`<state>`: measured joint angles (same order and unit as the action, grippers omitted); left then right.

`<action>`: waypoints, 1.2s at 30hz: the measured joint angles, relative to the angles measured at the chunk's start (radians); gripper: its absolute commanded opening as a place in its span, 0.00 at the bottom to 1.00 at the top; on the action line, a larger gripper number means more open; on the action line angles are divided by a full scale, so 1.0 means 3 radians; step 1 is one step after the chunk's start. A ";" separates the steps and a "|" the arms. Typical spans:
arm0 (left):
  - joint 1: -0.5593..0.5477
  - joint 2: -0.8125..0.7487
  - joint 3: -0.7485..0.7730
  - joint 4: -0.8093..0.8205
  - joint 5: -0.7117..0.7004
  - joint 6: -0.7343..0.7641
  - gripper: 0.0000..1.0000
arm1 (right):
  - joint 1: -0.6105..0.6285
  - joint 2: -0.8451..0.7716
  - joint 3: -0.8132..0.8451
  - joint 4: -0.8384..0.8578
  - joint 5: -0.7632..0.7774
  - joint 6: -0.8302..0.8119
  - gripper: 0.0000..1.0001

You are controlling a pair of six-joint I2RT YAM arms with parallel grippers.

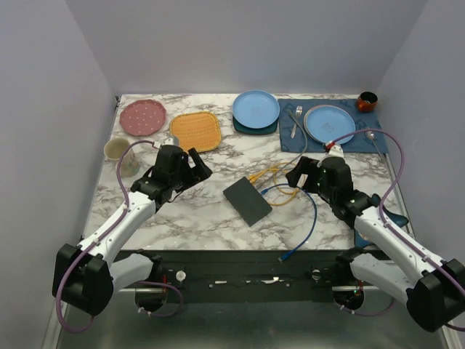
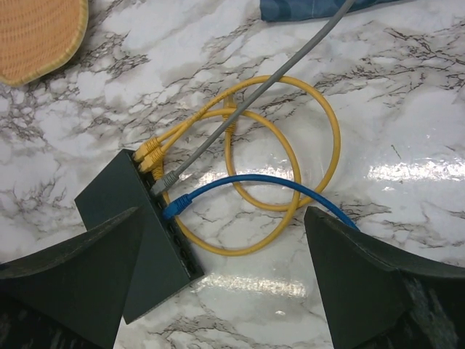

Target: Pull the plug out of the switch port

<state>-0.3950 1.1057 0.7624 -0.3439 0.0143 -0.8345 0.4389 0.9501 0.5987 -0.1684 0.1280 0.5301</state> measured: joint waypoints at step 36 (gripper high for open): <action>-0.0684 0.0618 -0.0005 0.0089 -0.0276 -0.0251 0.82 | 0.0015 0.1147 0.0145 0.0289 -0.0802 0.0042 0.55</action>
<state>-0.6003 1.2911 0.7609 -0.3172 -0.0685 -0.9096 0.4435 1.2942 0.6422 -0.0818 -0.1127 0.5426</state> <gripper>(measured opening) 0.835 0.558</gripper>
